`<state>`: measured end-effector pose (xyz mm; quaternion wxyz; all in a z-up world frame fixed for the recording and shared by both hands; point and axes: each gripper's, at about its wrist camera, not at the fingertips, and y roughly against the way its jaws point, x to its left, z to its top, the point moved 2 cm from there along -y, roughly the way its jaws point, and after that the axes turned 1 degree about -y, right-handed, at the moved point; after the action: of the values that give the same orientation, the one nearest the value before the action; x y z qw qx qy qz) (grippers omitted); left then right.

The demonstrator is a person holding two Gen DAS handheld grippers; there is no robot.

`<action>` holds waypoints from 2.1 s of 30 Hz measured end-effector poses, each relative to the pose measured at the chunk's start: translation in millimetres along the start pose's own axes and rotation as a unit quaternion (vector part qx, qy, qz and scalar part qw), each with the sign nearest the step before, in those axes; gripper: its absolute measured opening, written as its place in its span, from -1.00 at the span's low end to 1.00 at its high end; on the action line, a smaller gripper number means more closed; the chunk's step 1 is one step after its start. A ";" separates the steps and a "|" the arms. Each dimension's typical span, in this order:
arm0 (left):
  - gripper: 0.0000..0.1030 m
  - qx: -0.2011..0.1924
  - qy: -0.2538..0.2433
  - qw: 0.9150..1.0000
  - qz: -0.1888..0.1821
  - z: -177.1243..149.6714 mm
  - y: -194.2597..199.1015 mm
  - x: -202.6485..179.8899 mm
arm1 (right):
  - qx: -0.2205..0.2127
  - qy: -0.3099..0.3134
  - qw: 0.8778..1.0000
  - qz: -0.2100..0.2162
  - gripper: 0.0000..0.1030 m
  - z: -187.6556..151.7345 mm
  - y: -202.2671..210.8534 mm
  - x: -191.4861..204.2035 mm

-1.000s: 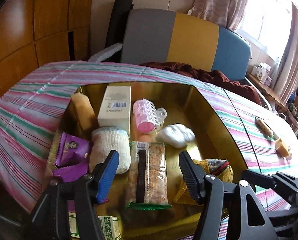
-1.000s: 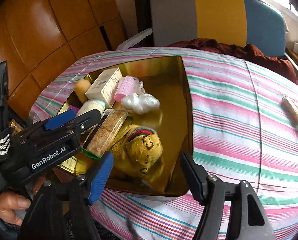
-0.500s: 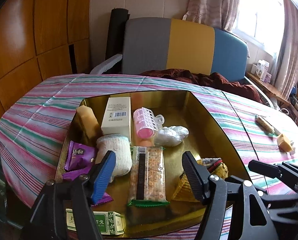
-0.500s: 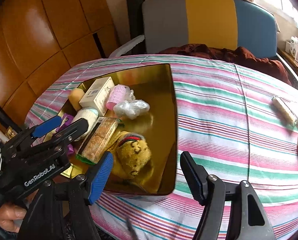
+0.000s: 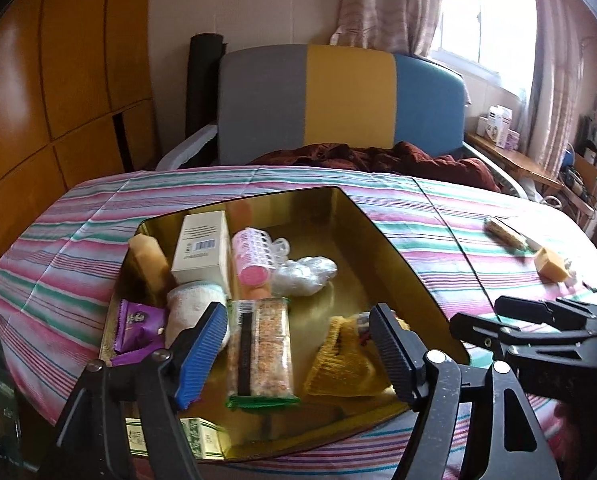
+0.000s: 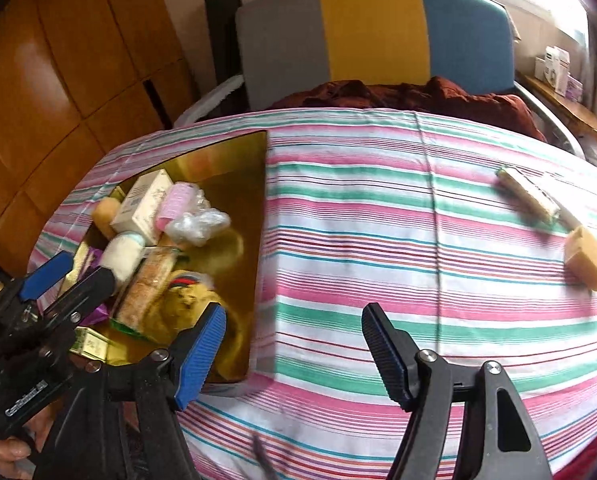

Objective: Organize objects
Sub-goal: 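Lift both open tools away from the tray toward the loose items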

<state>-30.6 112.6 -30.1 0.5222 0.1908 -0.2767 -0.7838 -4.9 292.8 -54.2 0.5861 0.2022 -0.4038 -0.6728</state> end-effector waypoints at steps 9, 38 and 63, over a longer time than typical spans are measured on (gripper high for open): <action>0.50 -0.001 -0.030 0.999 -0.026 1.8 4.6 -24.8 | -0.012 -0.046 0.998 -0.043 0.40 16.1 16.0 -57.0; 0.53 0.016 -0.119 0.988 -0.097 4.6 -3.8 -104.8 | -0.107 -0.468 0.870 -0.115 0.59 1.2 82.4 -342.9; 0.64 0.104 -0.156 0.968 -0.166 8.2 -66.4 -214.9 | -0.199 -0.539 0.817 0.052 0.64 -18.7 93.7 -360.9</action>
<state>-0.7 333.2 -63.6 0.3120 0.1625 -0.3993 -0.8467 151.1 631.8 -64.7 0.3362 -0.3351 -0.5225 -0.7083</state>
